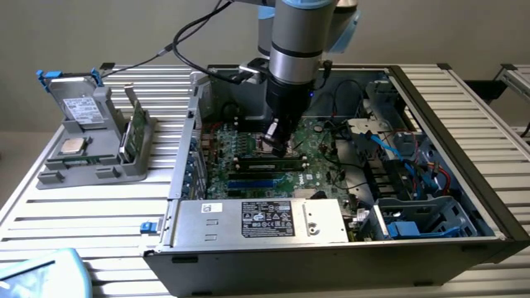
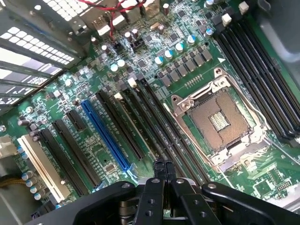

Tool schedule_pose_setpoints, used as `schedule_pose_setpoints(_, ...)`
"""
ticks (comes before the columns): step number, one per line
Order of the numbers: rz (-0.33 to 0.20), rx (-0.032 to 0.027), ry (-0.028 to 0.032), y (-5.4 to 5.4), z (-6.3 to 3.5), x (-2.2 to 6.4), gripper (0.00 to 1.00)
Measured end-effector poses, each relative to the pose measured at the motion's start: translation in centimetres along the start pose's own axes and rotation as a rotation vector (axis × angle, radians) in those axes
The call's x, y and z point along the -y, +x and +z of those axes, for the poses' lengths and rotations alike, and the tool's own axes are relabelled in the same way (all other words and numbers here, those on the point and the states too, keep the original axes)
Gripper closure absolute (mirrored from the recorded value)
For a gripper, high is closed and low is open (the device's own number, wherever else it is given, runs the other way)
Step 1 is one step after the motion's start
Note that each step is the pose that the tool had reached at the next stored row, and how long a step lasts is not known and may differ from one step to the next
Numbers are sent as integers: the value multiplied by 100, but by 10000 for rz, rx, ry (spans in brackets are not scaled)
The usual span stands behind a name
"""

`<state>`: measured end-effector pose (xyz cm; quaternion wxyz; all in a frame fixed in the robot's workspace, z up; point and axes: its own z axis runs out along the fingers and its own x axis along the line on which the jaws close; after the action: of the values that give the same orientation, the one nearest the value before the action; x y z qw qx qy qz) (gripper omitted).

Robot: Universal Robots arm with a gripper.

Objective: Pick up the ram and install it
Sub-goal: 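Press down the ram until it locks into place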

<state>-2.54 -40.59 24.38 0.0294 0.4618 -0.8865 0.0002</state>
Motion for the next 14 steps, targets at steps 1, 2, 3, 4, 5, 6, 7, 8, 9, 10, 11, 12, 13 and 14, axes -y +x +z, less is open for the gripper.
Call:
schedule_pose_setpoints(1,120,21,18,0,3,0,89)
schedule_pose_setpoints(2,239,41,34,-1,5,0,89)
schedule_pose_setpoints(3,369,58,47,-1,6,0,89)
schedule_pose_setpoints(4,499,72,56,-1,7,0,89)
schedule_pose_setpoints(5,642,80,58,0,8,0,89)
schedule_pose_setpoints(6,794,86,53,-1,9,0,89)
schedule_pose_setpoints(7,950,89,45,0,10,0,89)
schedule_pose_setpoints(8,1107,93,38,0,10,0,89)
schedule_pose_setpoints(9,1273,96,30,0,11,0,89)
schedule_pose_setpoints(10,1435,100,21,0,12,0,89)
schedule_pose_setpoints(11,1587,103,14,-1,12,0,89)
schedule_pose_setpoints(12,1749,107,6,0,13,0,89)
schedule_pose_setpoints(13,1901,110,-1,-1,14,0,89)
schedule_pose_setpoints(14,2064,113,-10,-1,14,0,89)
